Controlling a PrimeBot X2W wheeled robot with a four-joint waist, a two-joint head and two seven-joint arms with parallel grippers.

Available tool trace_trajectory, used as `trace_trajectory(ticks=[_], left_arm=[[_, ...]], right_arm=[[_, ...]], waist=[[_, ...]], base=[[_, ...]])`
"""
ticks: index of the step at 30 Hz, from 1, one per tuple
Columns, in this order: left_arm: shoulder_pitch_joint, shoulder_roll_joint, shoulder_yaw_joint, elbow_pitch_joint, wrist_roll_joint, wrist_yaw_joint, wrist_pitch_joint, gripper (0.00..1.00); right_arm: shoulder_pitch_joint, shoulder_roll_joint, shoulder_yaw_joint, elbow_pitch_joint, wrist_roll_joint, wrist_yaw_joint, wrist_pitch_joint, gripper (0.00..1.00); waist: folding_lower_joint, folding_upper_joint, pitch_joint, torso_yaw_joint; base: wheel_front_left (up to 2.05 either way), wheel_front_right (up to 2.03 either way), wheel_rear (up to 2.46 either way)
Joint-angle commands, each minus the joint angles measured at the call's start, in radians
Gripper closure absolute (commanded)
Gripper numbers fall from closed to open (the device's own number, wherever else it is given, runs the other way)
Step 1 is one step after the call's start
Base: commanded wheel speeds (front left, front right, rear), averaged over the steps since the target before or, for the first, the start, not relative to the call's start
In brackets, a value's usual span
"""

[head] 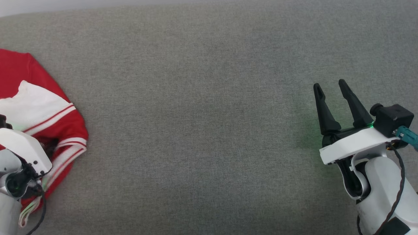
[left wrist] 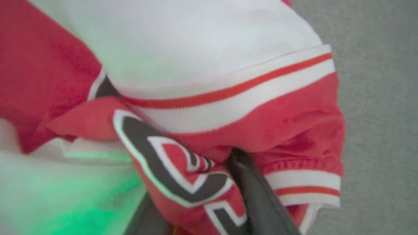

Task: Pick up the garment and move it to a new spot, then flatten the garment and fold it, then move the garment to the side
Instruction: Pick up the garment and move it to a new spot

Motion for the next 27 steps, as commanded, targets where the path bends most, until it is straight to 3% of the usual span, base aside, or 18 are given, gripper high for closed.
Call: trace_trajectory(ticks=[1,8,13,22,27], left_arm=[[0.025,-0.07,-0.042,0.02,-0.001,0.001,-0.013,1.0],[-0.05,0.012,-0.082,-0.081,0.029,0.001,-0.249,1.0],[-0.084,0.012,-0.167,-0.212,0.009,0.001,-0.33,1.0],[-0.172,-0.016,-0.431,-0.463,-0.01,0.001,-0.302,1.0],[-0.289,-0.069,-0.665,-0.544,-0.034,0.001,-0.27,1.0]], right_arm=[[-0.01,0.007,0.001,-0.005,0.005,0.0,-0.005,0.0],[-0.005,0.017,-0.005,0.003,0.007,0.0,-0.005,0.0],[0.018,0.039,-0.007,0.007,0.009,0.0,-0.005,0.0],[0.034,0.068,-0.019,0.0,0.021,0.0,-0.005,0.0],[0.037,0.09,-0.069,-0.013,0.036,0.0,-0.005,0.0]], waist=[[0.0,-0.0001,0.0,0.0],[0.0,-0.0001,-0.046,0.017],[0.0,-0.0001,-0.094,0.011],[0.0,-0.0001,-0.101,-0.074],[0.0,-0.0001,-0.055,-0.17]], base=[[0.0,0.0,0.0],[0.0,0.0,0.0],[0.0,0.0,0.0],[0.0,0.0,0.0],[0.0,0.0,0.0]])
